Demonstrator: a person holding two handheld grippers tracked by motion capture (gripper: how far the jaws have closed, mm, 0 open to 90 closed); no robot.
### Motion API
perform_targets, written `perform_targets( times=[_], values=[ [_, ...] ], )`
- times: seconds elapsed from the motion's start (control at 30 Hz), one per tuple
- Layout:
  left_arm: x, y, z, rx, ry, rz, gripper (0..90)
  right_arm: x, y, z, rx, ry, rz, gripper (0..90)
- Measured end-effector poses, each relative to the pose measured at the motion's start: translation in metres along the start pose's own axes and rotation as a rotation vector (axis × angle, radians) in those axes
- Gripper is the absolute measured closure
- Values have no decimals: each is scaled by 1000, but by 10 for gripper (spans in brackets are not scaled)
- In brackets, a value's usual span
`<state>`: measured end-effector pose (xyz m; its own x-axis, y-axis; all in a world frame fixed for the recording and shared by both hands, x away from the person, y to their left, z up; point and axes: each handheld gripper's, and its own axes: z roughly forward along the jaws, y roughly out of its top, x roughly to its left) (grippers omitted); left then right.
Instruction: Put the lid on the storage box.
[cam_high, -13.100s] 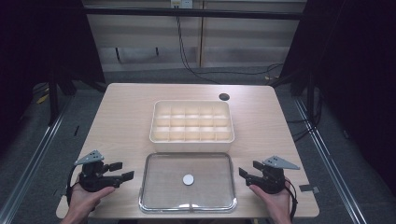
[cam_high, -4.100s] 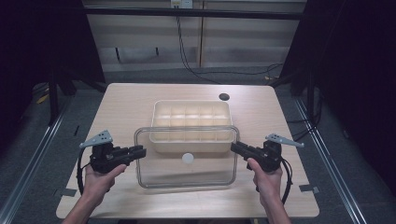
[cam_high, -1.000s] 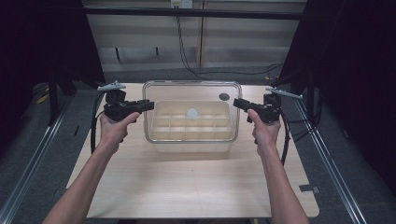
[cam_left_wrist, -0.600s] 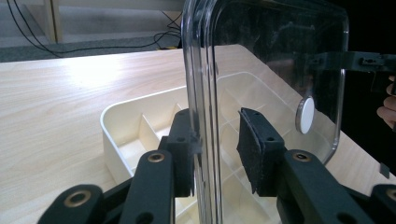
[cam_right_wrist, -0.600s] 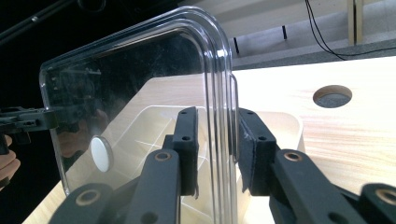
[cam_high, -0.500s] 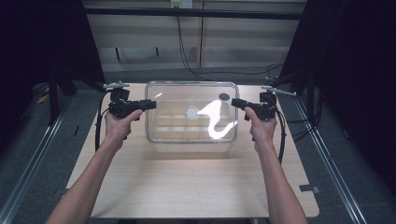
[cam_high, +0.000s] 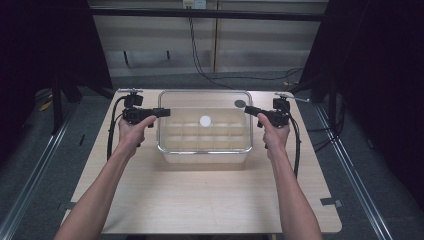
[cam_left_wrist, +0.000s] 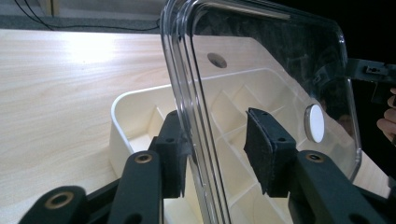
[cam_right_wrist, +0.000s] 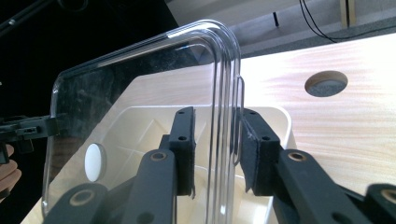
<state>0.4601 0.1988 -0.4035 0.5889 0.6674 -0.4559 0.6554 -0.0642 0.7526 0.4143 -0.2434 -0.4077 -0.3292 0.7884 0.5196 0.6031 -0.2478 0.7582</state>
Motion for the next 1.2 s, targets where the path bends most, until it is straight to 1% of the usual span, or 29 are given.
perform_targets(
  times=[0.1, 0.17, 0.2, 0.23, 0.3, 0.33, 0.4, 0.43, 0.47, 0.5, 0.53, 0.57, 0.6, 0.63, 0.7, 0.73, 0.83, 0.87, 0.9, 0.93, 0.97, 1.0, 1.07, 1.13, 1.2],
  values=[
    [4, 0, 5, 10, -5, -7, 584, -3, 0, 5, 13, -9, 3, 678],
    [7, -1, 9, 24, 3, -4, 569, -4, -1, 8, 19, -17, 8, 672],
    [9, -2, 11, 30, 0, -7, 561, -6, -1, 9, 25, -21, 5, 669],
    [11, -2, 13, 28, -4, -19, 560, -7, -1, 11, 32, -25, 8, 665],
    [14, -3, 15, 35, -4, -18, 557, -9, -2, 14, 42, -31, 9, 657],
    [14, -3, 16, 37, -4, -25, 557, -10, -3, 15, 47, -34, 8, 652],
    [15, -3, 18, 47, 0, -18, 551, -11, -4, 18, 53, -41, 6, 638],
    [16, -3, 19, 48, 4, -24, 548, -11, -5, 19, 62, -51, 1, 623],
    [16, -3, 21, 57, 15, -20, 544, -11, -5, 21, 75, -62, -8, 605],
    [15, -4, 23, 63, 24, -17, 530, -10, -5, 25, 99, -84, -21, 589],
    [16, -5, 25, 71, 23, -20, 512, -10, -5, 26, 106, -94, -27, 585],
    [18, -6, 27, 65, 20, -36, 510, -10, -5, 27, 105, -95, -26, 585],
    [20, -7, 27, 77, 13, -37, 510, -10, -6, 28, 107, -96, -21, 585],
    [21, -7, 28, 75, 16, -40, 508, -11, -6, 29, 111, -97, -21, 582],
    [21, -8, 29, 80, 16, -36, 506, -12, -8, 31, 121, -108, -15, 571],
    [21, -7, 30, 80, 17, -40, 505, -12, -8, 32, 123, -110, -23, 562],
    [24, -8, 32, 97, 26, -39, 497, -13, -9, 36, 143, -127, -27, 547],
    [24, -9, 34, 94, 27, -52, 497, -13, -10, 37, 148, -134, -27, 542],
    [24, -9, 35, 86, 26, -54, 496, -13, -10, 38, 155, -141, -32, 535],
    [25, -9, 35, 89, 29, -46, 499, -14, -11, 39, 163, -156, -36, 523],
    [24, -9, 36, 84, 31, -52, 499, -13, -12, 40, 169, -168, -43, 516],
    [25, -8, 36, 90, 31, -44, 499, -13, -13, 41, 172, -178, -44, 512],
    [25, -9, 35, 91, 27, -43, 499, -13, -13, 42, 175, -183, -57, 506],
    [25, -9, 35, 92, 29, -42, 499, -13, -14, 44, 179, -190, -53, 504],
    [25, -9, 34, 89, 39, -35, 497, -14, -15, 44, 176, -191, -48, 502]
  ],
)
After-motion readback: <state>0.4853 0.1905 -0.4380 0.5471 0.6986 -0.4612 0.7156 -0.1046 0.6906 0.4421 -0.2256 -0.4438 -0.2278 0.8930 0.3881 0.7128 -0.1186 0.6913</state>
